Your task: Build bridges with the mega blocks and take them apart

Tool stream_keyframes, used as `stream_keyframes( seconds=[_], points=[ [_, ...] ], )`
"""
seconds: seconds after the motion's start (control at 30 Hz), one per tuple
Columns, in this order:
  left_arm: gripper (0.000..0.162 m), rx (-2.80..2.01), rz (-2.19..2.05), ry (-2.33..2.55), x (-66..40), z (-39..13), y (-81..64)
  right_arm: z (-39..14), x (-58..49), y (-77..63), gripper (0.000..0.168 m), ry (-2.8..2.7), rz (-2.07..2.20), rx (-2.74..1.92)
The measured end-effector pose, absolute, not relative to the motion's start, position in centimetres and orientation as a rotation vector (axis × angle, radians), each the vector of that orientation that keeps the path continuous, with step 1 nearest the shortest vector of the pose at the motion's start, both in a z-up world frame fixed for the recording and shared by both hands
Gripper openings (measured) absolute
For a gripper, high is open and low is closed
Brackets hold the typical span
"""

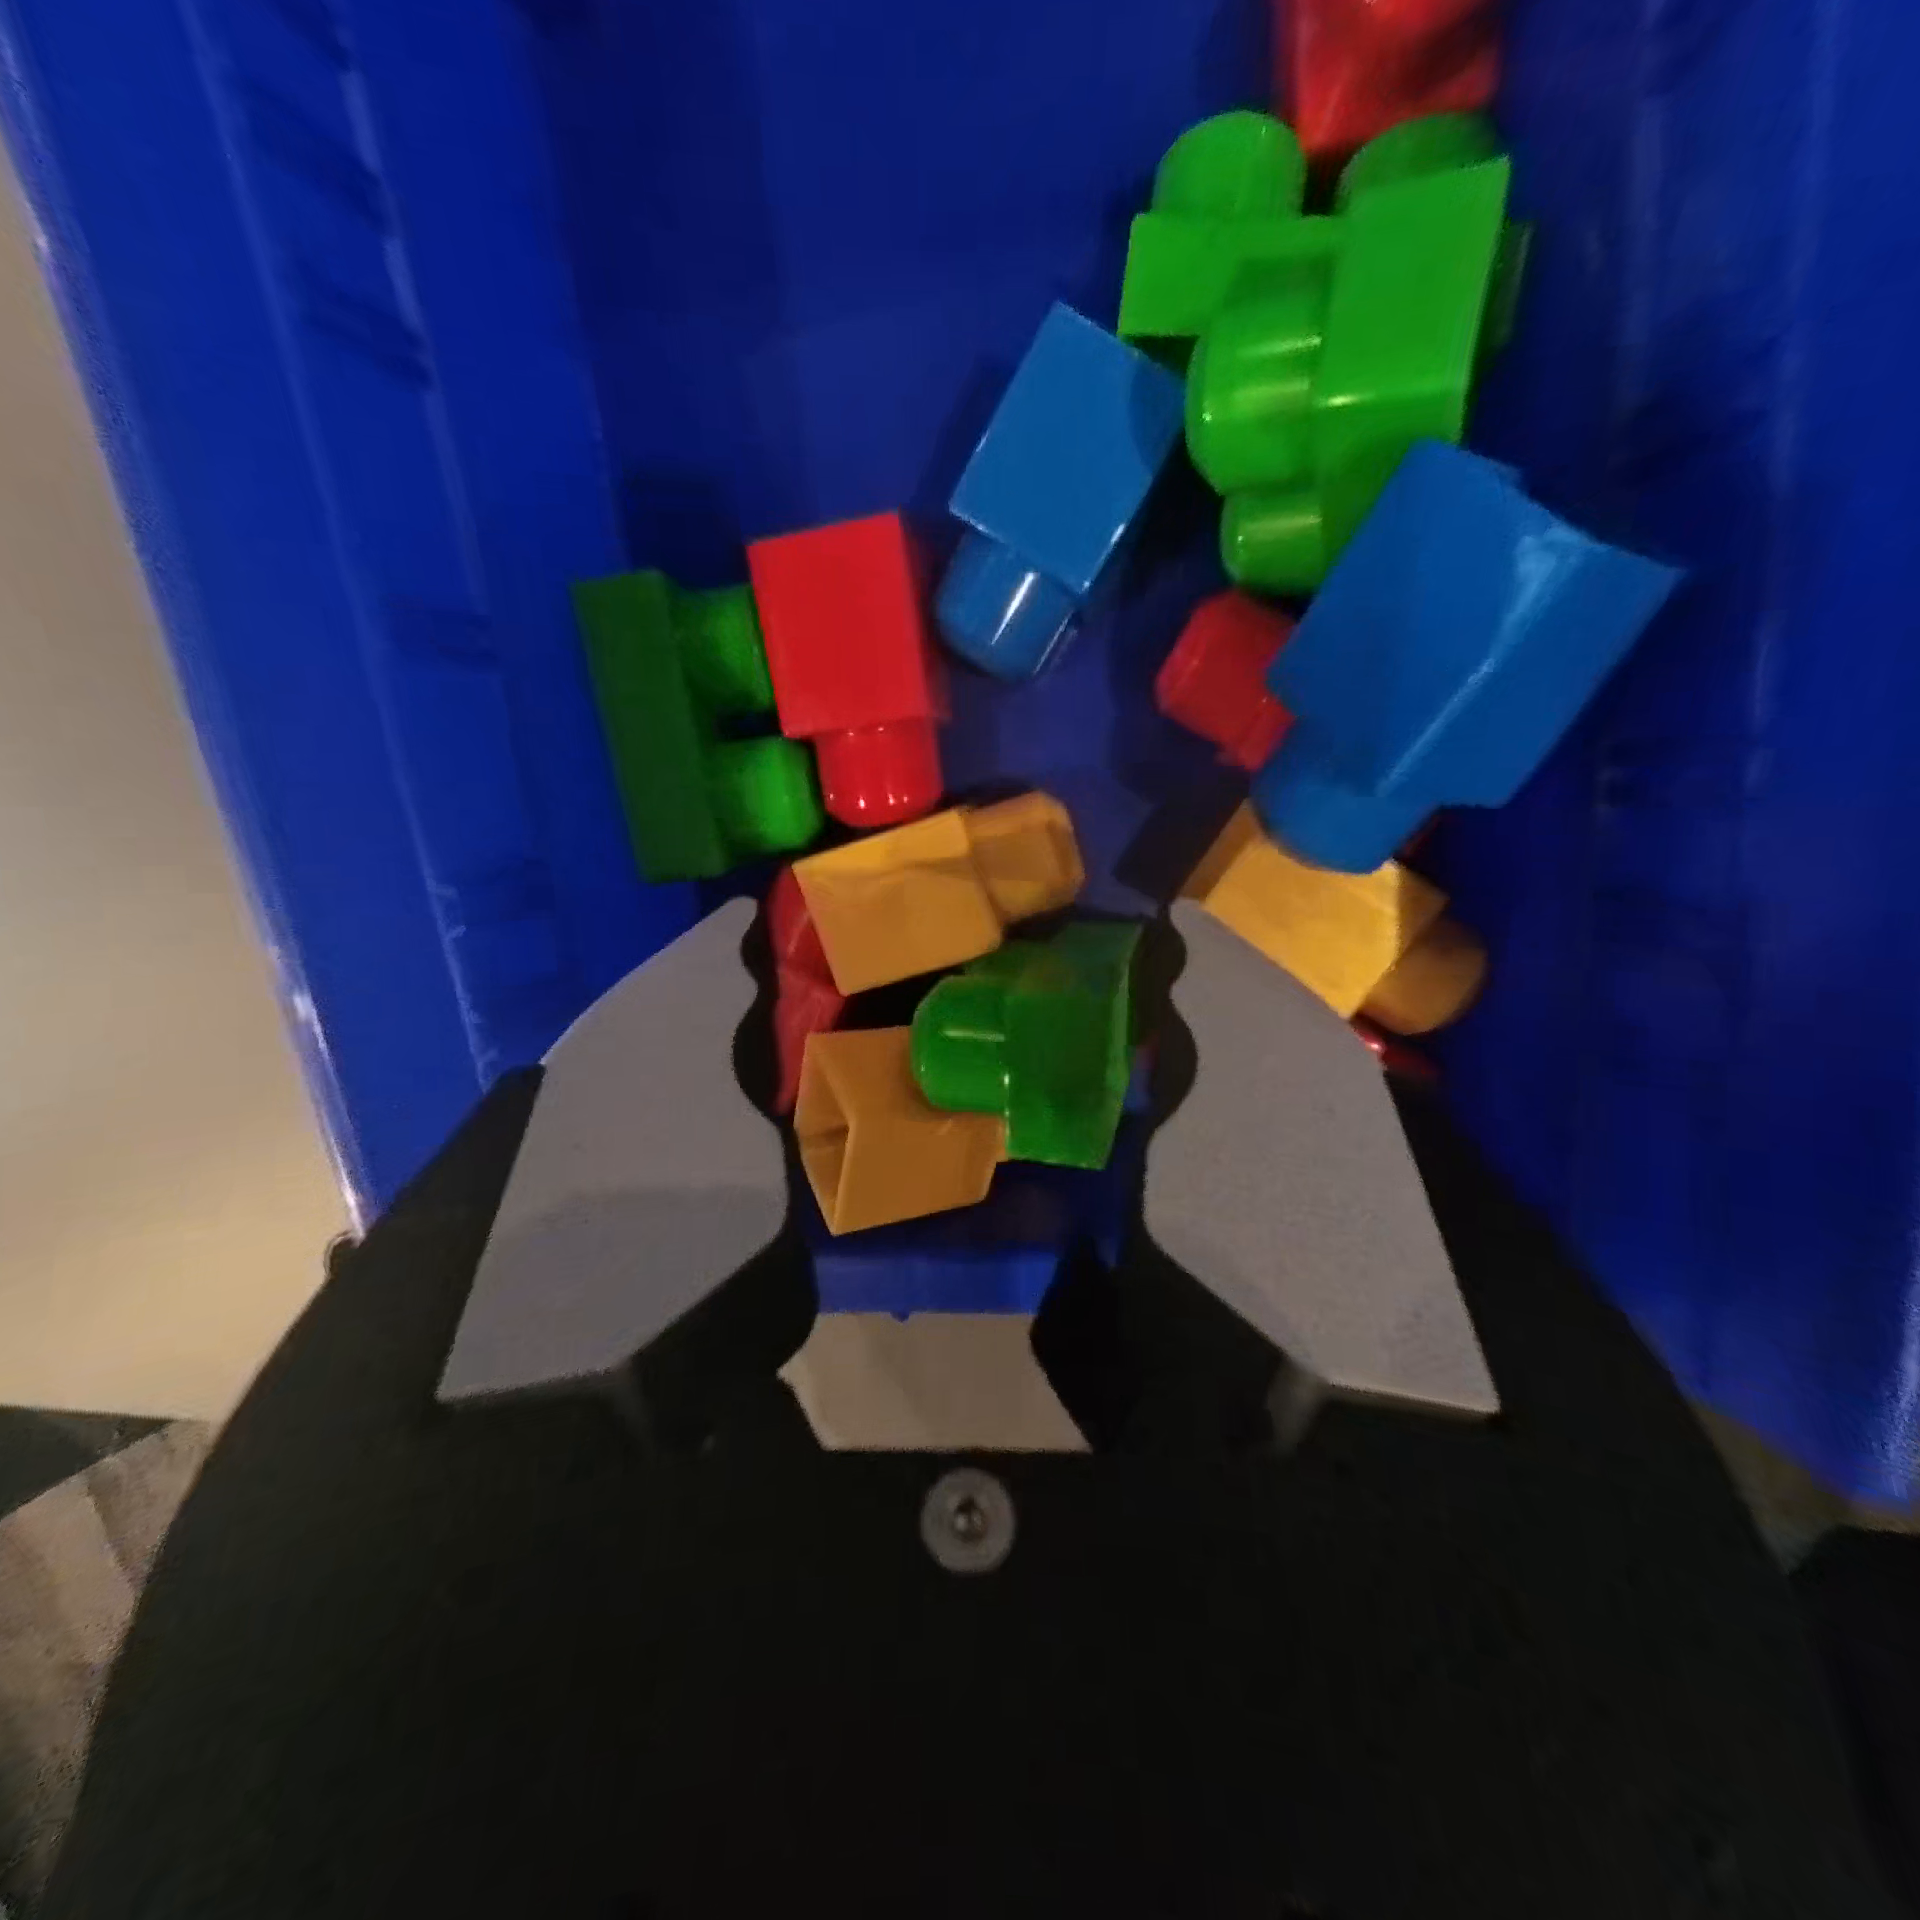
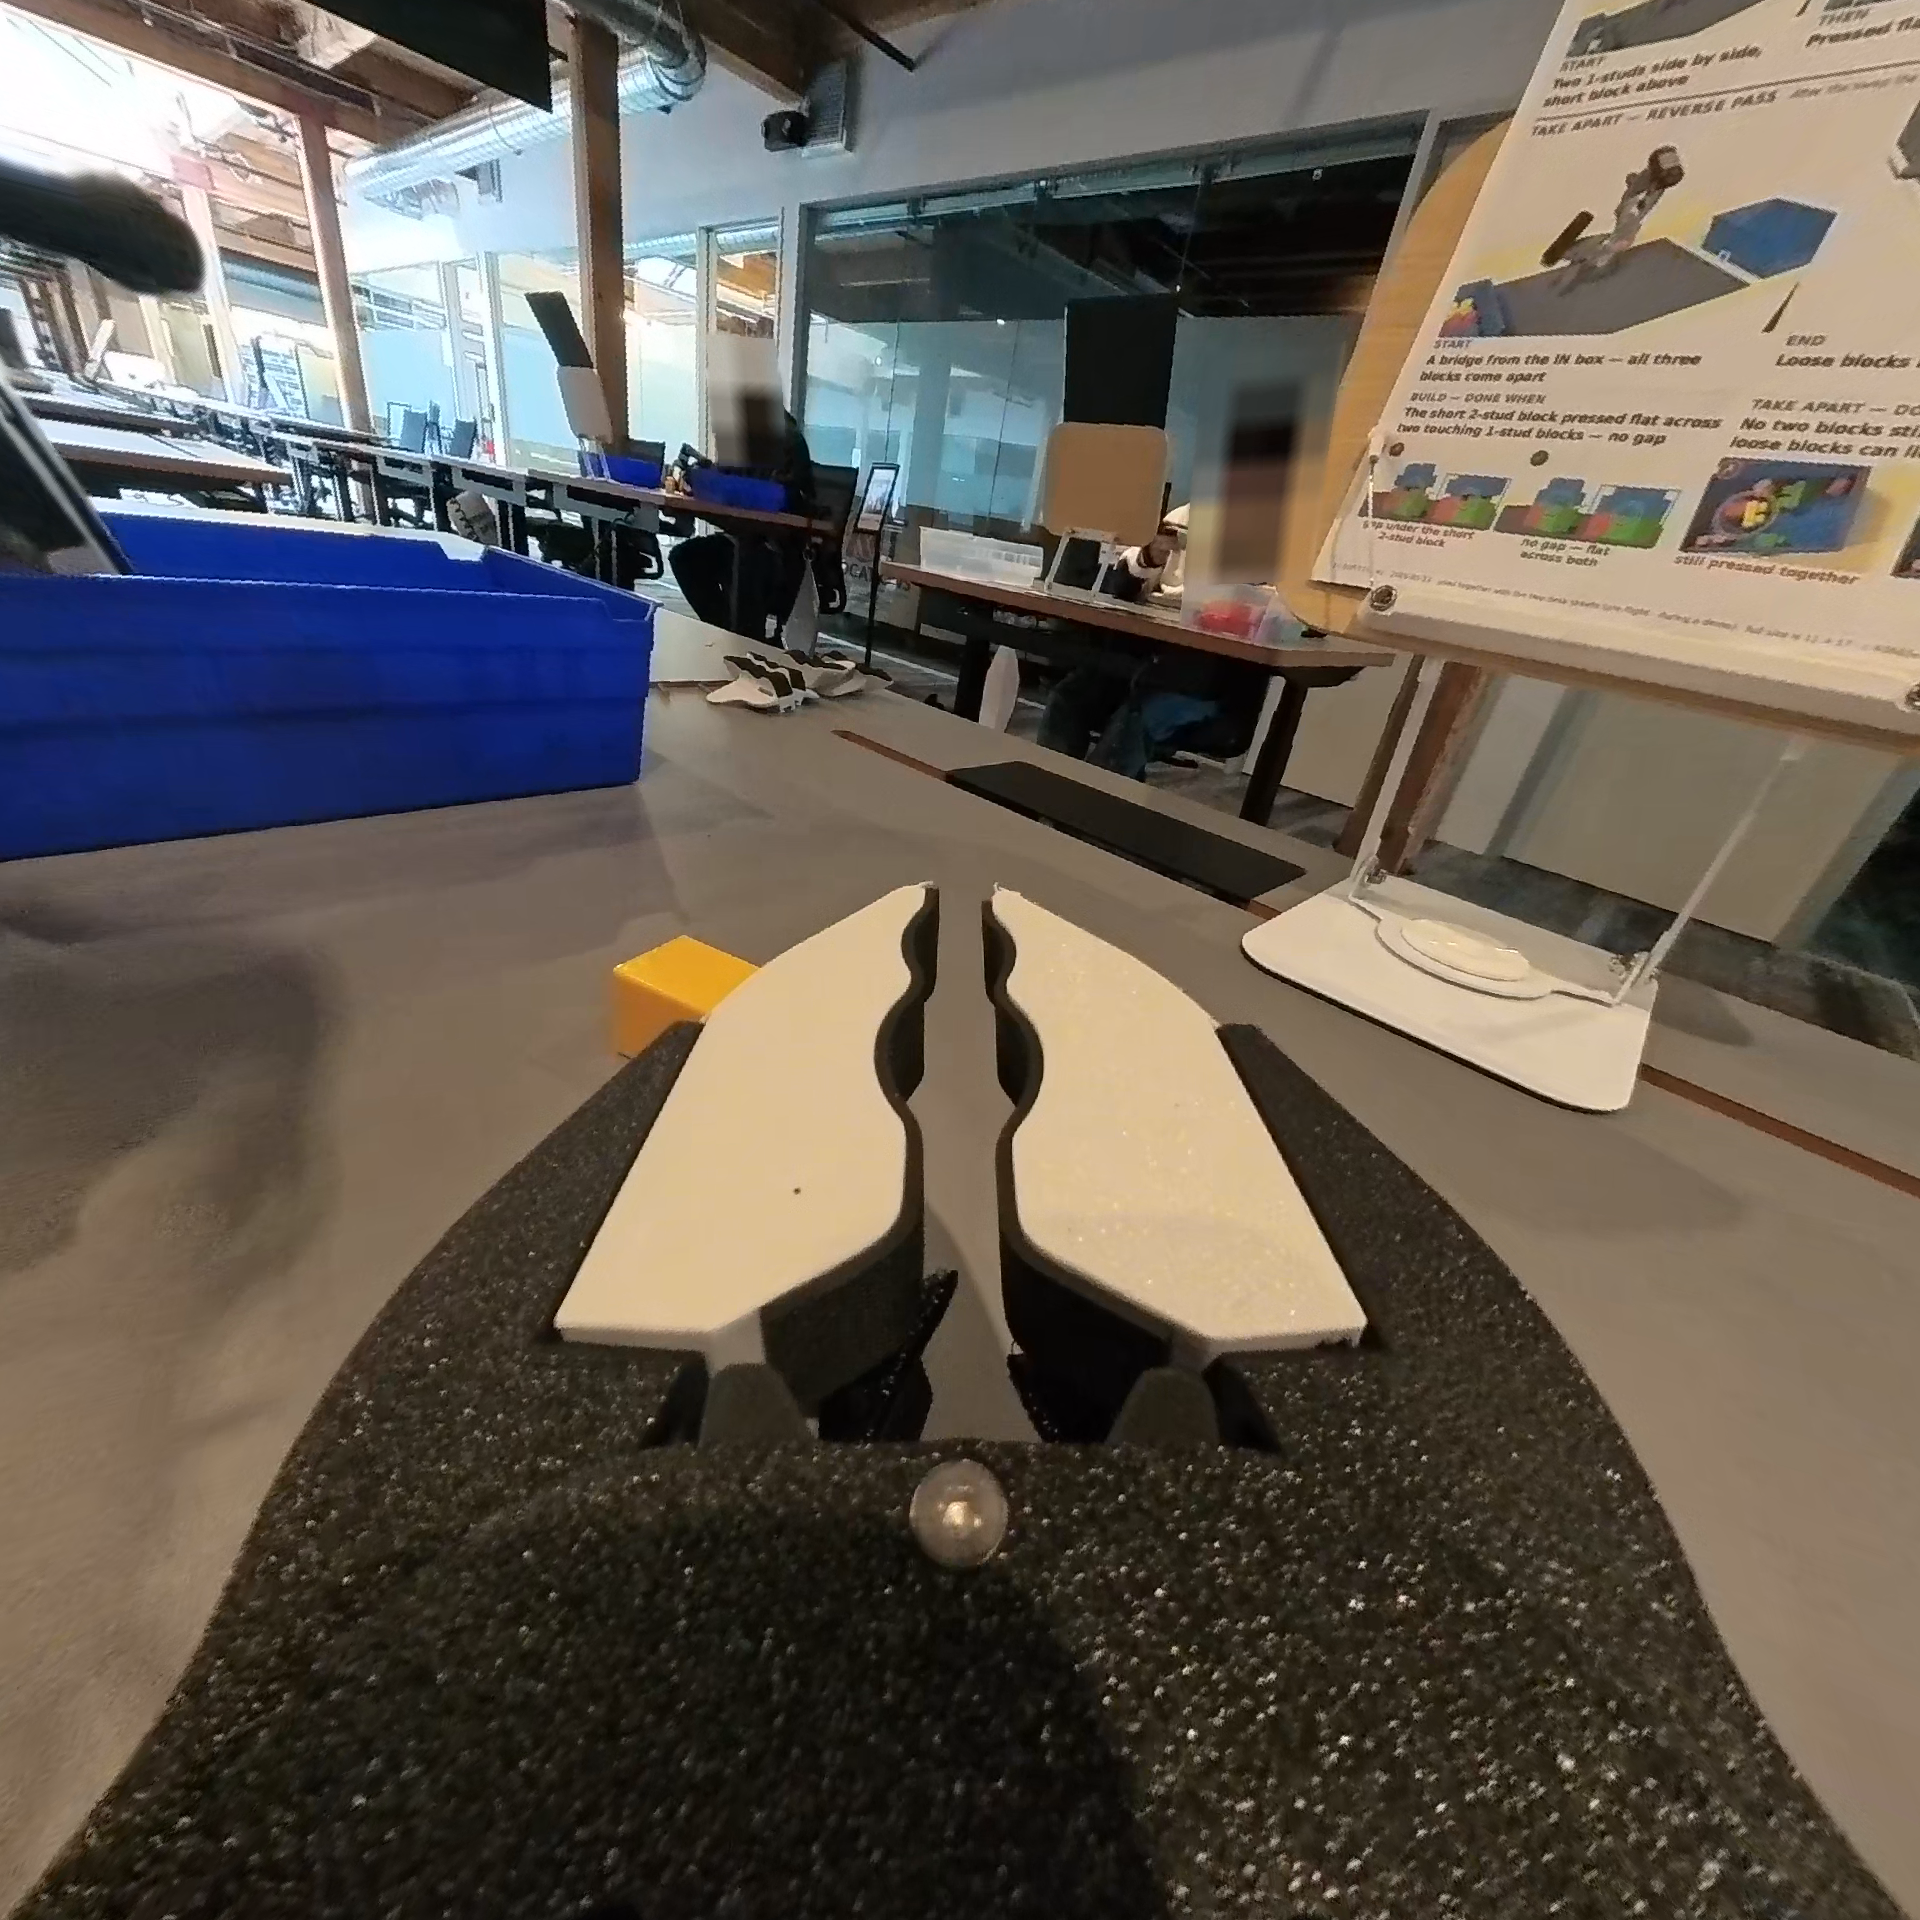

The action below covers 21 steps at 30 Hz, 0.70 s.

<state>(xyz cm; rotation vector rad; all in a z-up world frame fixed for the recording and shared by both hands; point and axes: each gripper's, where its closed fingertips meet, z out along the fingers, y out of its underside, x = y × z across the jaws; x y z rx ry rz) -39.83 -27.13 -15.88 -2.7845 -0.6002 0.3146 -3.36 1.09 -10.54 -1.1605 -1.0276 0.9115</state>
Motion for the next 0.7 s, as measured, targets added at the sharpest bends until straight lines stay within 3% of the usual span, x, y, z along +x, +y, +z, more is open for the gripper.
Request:
stream_keyframes(
  seconds=[0.23, 0.47, 0.7],
  points=[
    [0.090, -2.885, 0.133, -0.749, -39.7, -17.8, -26.8, -10.5, -3.4, 1.1, 0.007, -1.028, 0.909, -1.159],
    [0.067, -3.044, 0.285, -0.740, -40.8, -19.5, -27.9, -10.6, -3.4, 1.1, 0.007, -1.032, 0.909, -1.160],
    [0.064, -3.012, 0.265, -0.698, -40.9, -18.9, -27.5, -10.6, -3.4, 1.2, 0.007, -1.032, 0.913, -1.162]
  ],
)
